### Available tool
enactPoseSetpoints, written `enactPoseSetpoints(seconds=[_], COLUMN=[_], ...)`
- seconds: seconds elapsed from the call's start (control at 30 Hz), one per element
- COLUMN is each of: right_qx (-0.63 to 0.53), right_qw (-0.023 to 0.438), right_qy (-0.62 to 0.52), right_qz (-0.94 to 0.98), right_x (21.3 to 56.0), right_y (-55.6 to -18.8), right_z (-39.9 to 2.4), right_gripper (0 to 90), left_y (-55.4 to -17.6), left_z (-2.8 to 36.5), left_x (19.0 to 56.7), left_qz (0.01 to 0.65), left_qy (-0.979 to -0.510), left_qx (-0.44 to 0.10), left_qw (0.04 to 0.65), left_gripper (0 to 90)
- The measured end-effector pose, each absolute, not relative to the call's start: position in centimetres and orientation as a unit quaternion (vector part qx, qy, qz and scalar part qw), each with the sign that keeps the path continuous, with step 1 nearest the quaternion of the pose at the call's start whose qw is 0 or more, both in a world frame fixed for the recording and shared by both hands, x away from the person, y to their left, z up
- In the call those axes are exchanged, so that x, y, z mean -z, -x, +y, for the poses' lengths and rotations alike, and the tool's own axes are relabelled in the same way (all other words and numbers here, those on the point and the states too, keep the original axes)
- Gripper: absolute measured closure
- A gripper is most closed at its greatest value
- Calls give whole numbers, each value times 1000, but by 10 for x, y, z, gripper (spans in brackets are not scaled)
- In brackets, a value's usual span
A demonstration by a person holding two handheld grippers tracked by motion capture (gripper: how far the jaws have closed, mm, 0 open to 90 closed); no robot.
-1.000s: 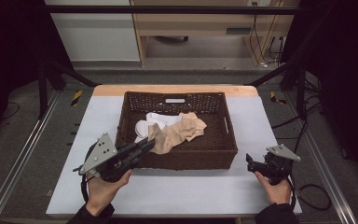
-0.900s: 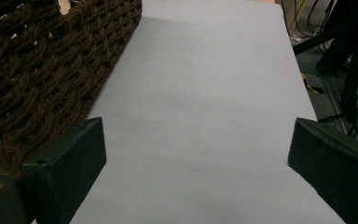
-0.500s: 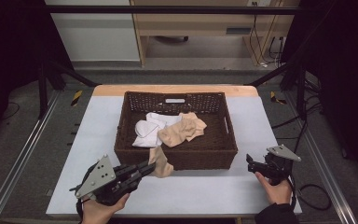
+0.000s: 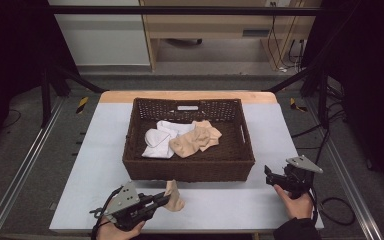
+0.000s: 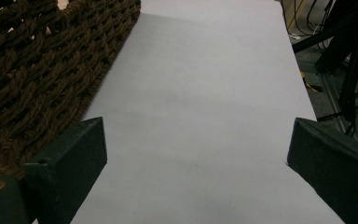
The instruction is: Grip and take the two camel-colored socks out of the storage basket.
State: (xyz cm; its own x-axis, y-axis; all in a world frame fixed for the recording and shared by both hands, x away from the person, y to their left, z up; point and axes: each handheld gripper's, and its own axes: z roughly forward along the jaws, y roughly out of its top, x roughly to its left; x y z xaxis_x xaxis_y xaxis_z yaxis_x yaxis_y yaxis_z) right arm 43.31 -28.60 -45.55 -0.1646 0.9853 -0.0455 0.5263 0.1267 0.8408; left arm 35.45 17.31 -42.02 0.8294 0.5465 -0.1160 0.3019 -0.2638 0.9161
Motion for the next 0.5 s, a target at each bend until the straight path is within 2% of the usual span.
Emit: enactPoseSetpoints(seconds=[0.37, 0.5], right_qx=[-349, -348], right_qw=[322, 322], right_qy=[-558, -558], right_qz=[680, 681], right_x=[457, 458], right_y=[-433, -434], right_z=[-285, -285], right_gripper=[50, 50], left_y=[-373, -378], left_z=[176, 181], left_x=[452, 456], left_qz=[326, 350], left_qy=[-810, -809], left_qx=[-105, -123], left_qw=[475, 456], left_gripper=[813, 696])
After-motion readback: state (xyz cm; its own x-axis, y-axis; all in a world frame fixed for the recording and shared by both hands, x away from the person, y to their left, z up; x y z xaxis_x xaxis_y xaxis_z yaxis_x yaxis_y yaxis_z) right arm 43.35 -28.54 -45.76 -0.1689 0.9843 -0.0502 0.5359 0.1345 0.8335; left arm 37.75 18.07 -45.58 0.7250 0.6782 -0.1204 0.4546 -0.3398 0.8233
